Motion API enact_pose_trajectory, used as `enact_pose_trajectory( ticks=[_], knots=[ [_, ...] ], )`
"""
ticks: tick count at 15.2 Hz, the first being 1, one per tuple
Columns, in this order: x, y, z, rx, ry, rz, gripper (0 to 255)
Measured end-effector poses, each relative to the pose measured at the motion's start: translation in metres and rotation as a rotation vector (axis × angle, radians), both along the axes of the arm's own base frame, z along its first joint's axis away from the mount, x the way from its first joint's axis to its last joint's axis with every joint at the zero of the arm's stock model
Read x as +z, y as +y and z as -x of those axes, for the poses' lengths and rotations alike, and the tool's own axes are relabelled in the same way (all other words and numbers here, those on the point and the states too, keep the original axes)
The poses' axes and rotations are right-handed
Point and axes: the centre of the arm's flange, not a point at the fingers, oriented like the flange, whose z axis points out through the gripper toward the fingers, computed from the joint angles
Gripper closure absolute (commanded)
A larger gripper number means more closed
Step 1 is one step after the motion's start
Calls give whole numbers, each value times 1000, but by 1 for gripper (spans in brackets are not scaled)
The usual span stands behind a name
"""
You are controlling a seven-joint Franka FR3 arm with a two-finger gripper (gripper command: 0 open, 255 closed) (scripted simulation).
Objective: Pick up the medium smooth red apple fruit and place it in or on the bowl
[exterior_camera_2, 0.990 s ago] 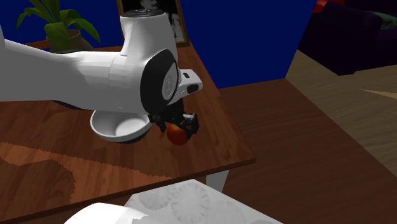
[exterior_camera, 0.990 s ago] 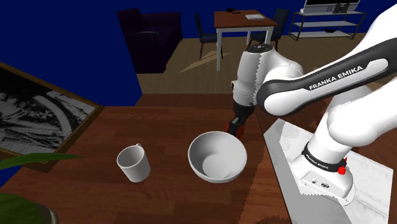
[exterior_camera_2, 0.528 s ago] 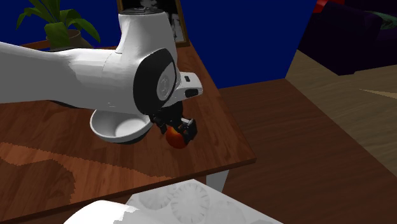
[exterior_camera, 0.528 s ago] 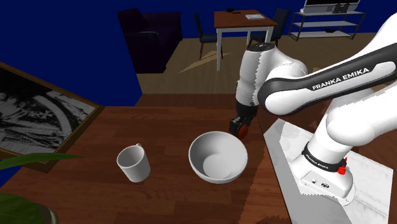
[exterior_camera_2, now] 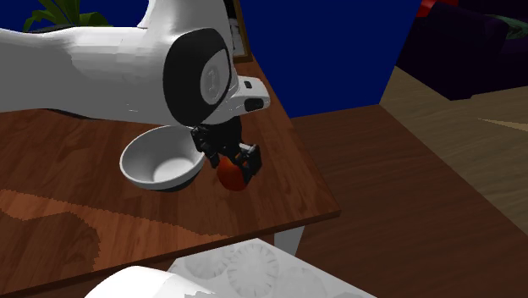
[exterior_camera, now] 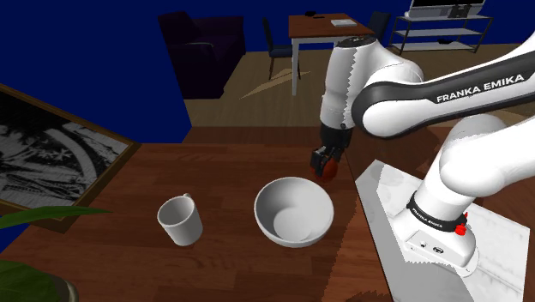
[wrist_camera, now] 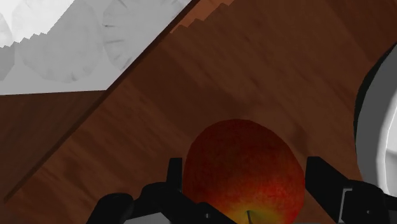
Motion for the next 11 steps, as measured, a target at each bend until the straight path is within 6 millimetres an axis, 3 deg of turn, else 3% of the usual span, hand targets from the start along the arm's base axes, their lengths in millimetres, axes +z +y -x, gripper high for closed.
enact_pose_trajectory(
  ticks=[11],
  knots=[
    [57, 1, 0, 0, 0, 0, 255]
  ],
)
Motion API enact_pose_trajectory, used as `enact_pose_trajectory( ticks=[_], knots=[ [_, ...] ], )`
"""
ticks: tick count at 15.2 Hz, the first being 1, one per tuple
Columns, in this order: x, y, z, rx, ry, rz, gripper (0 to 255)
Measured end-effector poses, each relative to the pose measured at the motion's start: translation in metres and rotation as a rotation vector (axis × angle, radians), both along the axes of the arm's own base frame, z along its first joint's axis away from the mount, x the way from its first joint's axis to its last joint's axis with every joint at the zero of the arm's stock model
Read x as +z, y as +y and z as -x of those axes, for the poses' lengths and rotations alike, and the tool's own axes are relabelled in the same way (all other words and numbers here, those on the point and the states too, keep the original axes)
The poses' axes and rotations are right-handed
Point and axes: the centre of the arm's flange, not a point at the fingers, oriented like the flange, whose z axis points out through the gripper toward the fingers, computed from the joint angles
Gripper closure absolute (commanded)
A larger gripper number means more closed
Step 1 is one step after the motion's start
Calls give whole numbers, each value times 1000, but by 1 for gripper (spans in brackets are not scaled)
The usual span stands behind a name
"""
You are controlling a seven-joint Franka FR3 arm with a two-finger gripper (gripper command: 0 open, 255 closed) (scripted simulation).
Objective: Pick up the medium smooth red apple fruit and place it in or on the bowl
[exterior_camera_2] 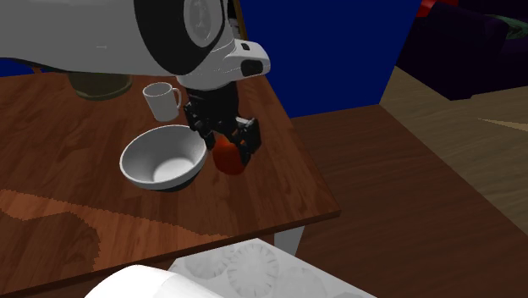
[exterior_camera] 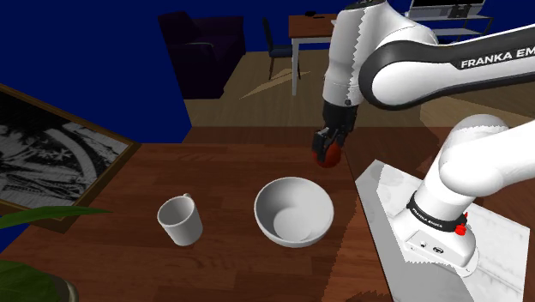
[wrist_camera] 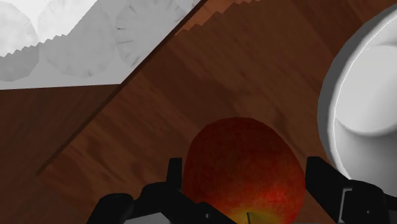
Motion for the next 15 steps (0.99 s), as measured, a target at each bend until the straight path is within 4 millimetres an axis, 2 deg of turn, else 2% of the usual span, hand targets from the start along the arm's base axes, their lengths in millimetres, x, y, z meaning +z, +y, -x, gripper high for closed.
enact_pose_trajectory(
  ticks=[9, 12, 15],
  knots=[
    [48, 0, -1, 0, 0, 0, 255],
    [50, 27, 6, 1, 0, 1, 255],
    [54, 63, 14, 1, 0, 1, 255]
  ],
)
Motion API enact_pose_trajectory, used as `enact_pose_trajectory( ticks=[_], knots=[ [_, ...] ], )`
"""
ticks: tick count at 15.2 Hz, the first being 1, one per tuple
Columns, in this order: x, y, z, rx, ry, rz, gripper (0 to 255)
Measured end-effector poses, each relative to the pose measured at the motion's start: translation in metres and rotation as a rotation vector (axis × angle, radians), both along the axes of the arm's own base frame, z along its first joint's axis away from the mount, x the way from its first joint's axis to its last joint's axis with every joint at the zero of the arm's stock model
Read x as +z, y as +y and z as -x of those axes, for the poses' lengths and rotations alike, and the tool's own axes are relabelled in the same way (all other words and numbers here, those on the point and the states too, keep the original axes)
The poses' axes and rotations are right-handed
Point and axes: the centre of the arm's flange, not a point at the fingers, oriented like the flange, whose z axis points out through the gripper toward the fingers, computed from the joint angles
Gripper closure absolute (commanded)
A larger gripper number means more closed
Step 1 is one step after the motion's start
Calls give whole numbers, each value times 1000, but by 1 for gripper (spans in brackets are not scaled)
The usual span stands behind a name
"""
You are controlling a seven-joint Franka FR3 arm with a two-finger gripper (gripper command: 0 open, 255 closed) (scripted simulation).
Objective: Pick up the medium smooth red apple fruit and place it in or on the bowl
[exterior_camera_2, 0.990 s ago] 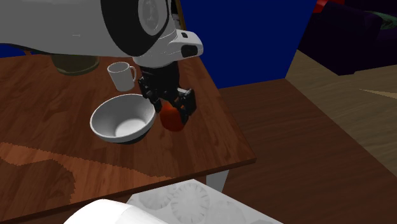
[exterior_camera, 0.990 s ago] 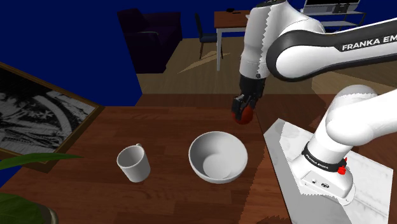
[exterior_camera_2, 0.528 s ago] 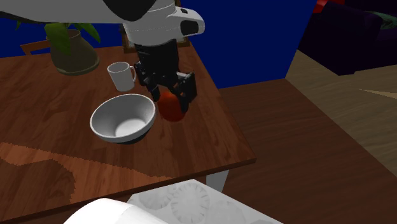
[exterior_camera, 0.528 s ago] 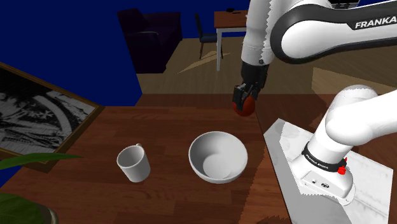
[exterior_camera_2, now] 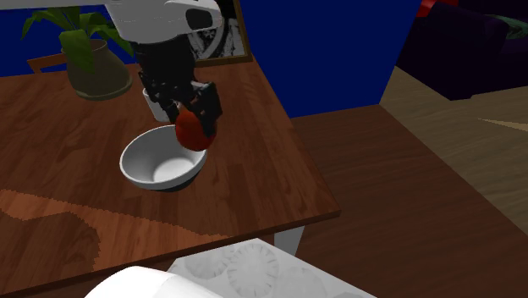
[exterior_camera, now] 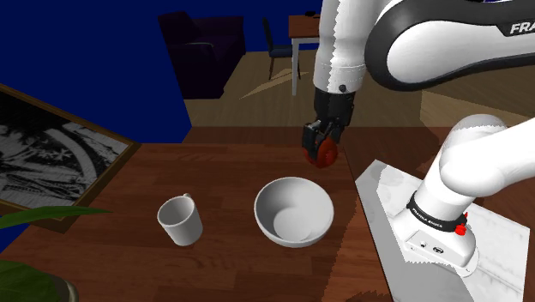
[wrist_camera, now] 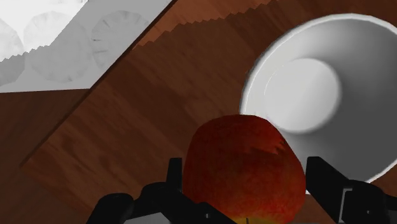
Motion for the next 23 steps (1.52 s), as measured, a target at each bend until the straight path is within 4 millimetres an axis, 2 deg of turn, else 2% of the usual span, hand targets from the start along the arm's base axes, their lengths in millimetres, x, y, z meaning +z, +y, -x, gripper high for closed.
enact_pose_trajectory(
  ticks=[7, 9, 23],
  knots=[
    [0, 88, 16, 0, 0, 0, 255],
    [-3, 106, 21, 0, 0, 0, 255],
    [-70, 114, 23, -1, 1, -1, 255]
  ],
)
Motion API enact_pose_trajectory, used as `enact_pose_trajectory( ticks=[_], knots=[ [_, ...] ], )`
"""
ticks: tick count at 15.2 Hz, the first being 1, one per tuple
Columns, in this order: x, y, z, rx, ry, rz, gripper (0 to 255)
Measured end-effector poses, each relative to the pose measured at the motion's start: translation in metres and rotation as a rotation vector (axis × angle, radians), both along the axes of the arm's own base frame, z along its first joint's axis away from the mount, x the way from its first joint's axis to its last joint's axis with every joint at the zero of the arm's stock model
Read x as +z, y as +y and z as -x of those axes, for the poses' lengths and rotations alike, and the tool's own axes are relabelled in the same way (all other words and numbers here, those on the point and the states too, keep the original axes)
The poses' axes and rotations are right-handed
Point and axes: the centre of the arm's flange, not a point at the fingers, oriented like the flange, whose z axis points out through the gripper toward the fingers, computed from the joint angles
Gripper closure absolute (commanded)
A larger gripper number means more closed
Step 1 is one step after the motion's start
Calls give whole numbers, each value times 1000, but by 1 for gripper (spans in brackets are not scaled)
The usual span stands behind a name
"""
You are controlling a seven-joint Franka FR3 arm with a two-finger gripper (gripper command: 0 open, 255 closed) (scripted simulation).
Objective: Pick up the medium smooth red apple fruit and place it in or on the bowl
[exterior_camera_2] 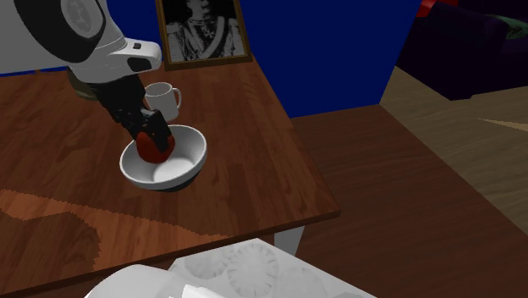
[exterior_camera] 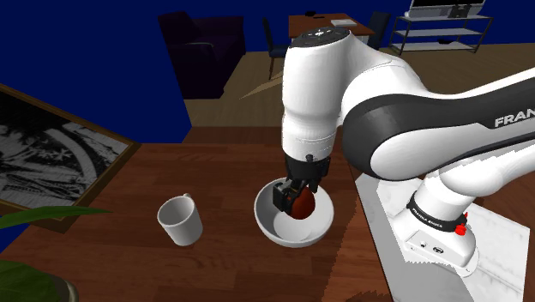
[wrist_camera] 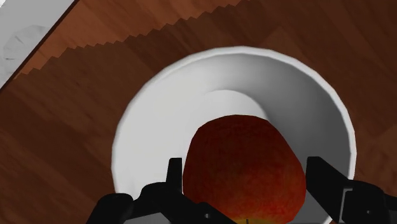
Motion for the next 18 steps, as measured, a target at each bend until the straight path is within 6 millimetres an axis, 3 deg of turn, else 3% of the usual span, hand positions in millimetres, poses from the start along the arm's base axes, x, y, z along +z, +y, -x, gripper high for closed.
enact_pose_trajectory(
  ticks=[5, 6, 12, 16, 18],
  knots=[
    [-2, -1, 0, 0, 0, 0, 255],
    [-2, -1, 0, 0, 0, 0, 0],
    [-2, -1, 0, 0, 0, 0, 0],
    [38, 2, 1, 0, -2, -2, 0],
    [45, 1, 2, 0, -1, -1, 0]
  ],
)
